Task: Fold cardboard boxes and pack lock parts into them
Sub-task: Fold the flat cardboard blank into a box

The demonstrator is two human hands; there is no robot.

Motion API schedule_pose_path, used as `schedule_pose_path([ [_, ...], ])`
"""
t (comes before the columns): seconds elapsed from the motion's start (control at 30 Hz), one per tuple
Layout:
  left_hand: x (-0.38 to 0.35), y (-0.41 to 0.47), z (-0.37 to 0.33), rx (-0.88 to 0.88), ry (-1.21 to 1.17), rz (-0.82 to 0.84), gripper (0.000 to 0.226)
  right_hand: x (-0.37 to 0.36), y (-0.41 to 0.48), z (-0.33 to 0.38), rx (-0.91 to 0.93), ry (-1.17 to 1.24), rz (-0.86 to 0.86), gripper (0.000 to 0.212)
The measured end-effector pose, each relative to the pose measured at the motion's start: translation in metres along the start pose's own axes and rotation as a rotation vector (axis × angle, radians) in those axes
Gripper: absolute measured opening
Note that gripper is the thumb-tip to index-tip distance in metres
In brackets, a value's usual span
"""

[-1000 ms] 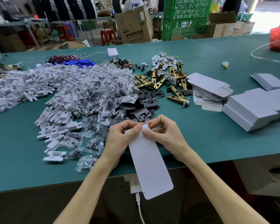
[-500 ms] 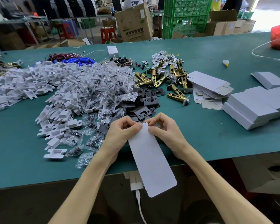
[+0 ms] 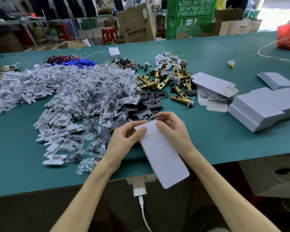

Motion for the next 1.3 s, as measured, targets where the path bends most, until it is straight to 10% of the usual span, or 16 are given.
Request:
schedule_pose_path([
  [1.3,-0.007,-0.001,-0.004,-0.16,0.054,0.081,0.044,0.005,0.003,-0.011,-0.079,0.033,-0.106,0.009],
])
Point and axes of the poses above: each hand's wrist, its own y-axis towards the middle knuckle, its own x-axis out of the back of the hand, z = x × y, the point moved 4 cm from there along y, towards the middle knuckle, and after that the axes turned 7 degrees about z, right-handed, at the moved point
